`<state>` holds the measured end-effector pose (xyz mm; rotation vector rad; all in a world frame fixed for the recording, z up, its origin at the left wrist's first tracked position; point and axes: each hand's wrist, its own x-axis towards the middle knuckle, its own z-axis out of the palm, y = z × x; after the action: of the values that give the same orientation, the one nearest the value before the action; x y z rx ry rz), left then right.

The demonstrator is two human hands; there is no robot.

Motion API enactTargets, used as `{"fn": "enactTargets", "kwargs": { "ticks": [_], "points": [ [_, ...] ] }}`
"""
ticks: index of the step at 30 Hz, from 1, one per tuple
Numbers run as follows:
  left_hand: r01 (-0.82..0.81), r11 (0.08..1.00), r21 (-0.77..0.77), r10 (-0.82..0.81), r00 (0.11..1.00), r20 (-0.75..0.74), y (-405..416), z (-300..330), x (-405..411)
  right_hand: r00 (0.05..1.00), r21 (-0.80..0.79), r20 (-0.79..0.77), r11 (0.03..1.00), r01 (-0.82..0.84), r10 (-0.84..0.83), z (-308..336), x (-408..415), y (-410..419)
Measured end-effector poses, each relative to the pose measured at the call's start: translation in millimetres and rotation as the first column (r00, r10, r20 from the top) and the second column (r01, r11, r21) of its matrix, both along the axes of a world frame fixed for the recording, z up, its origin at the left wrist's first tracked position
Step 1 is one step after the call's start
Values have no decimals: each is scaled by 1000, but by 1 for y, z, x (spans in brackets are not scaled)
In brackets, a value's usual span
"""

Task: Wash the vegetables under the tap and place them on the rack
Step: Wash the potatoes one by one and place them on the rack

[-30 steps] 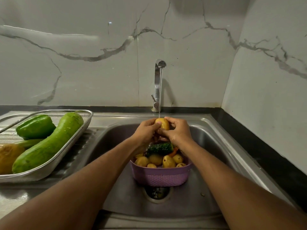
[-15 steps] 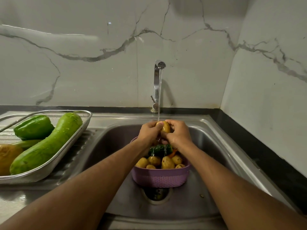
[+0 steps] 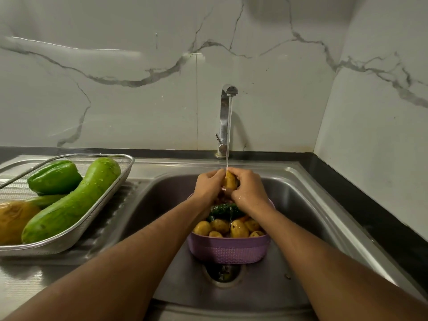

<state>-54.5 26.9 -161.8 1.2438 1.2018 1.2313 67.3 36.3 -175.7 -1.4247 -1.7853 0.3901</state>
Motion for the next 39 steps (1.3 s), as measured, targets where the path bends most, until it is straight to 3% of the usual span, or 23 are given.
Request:
{"fn": "enactTargets", "kwargs": {
  "ticks": [8,15,19,22,24,27,30,35,39],
  "points": [
    [-14,999,45,17,997,-75,1,-3,-1,999,-29,-32,1000,-2,1,0,-1,-1],
    [41,999,11,-41,999,-12,5,-4,-2,1000,11,-10,1000,11,-10,4,4,-4],
    [-67,998,16,66,996,60,9,-7,-2,1000,-17,22,1000,-8,8,6,2,-5],
    [-105,994,-3,105,994,8,14,-10,-5,999,-26,25,999,-24,25,8,3,-6],
    [-46,999,-16,46,999,-5,13,-9,-6,1000,-49,-16,998,-27,26,8,7,-7],
    [36,994,106,-9,968,-249,13,-13,-6,996,-78,-83,997,-22,15,8,12,-7],
    [-15,976,216,100,916,-387,17,-19,-1,996,-96,-89,995,-18,9,11,13,-7],
    [-84,949,303,194,915,-353,16,-18,2,994,-101,-105,994,-35,24,16,15,-10],
    [-152,971,183,196,949,-248,18,-17,-5,986,-137,-161,988,-77,55,17,13,-10]
  ]
}}
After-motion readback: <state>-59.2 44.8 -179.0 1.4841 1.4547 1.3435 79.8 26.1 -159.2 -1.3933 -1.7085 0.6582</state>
